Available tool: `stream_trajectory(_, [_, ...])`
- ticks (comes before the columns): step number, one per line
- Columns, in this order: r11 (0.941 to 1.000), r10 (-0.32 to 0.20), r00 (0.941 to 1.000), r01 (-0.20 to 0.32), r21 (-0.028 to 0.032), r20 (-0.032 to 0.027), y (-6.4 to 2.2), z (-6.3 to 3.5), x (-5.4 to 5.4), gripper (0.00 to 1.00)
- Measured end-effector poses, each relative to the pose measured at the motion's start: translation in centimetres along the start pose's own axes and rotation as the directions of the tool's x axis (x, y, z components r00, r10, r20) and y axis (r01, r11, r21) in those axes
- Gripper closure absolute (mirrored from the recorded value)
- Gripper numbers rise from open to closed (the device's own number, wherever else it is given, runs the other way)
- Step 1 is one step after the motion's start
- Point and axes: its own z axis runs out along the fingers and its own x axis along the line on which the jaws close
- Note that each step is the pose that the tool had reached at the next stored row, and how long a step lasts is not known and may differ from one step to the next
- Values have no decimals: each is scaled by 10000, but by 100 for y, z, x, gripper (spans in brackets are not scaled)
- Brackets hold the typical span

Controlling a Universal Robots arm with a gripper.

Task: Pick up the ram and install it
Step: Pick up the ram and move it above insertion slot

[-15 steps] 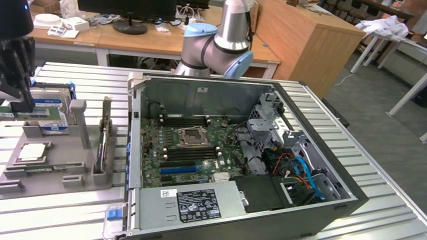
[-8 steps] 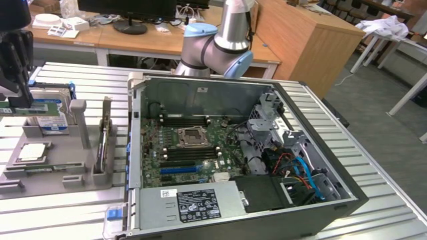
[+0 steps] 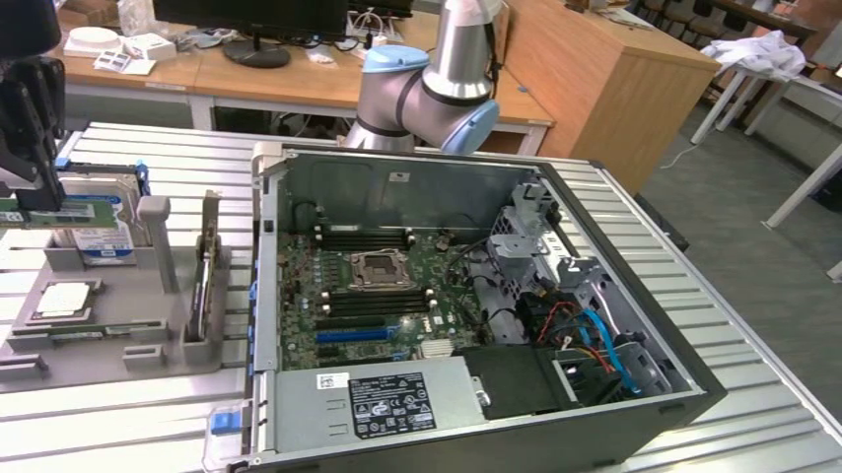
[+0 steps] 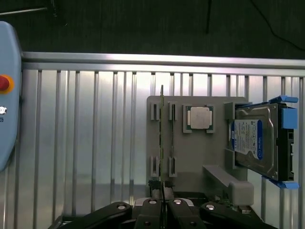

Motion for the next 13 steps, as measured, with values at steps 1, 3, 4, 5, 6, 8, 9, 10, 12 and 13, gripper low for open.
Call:
stream_trajectory(1, [10000,-3,10000,3,-2,-2,-9,-2,1,88])
stream_trajectory(3, [10000,-1,10000,1,-1,-1,-30,-2,0,88])
stream_trajectory(4, [10000,-1,10000,1,-1,-1,-44,-2,0,88])
stream_trajectory(5, [10000,-1,10000,1,-1,-1,-58,-2,1,88])
stream_trajectory(6, [10000,-2,10000,2,-1,-1,-72,-3,1,88])
stream_trajectory(8, [10000,0,10000,0,-1,0,-100,-3,0,88])
stream_trajectory(9, [10000,-1,10000,1,-2,-1,-115,-4,0,88])
stream_trajectory(10, [10000,0,10000,0,-1,0,-129,-4,0,88])
stream_trajectory(12, [10000,-1,10000,1,-3,-1,-157,-6,1,88])
stream_trajectory(13, [10000,0,10000,0,-3,-1,-171,-6,1,88])
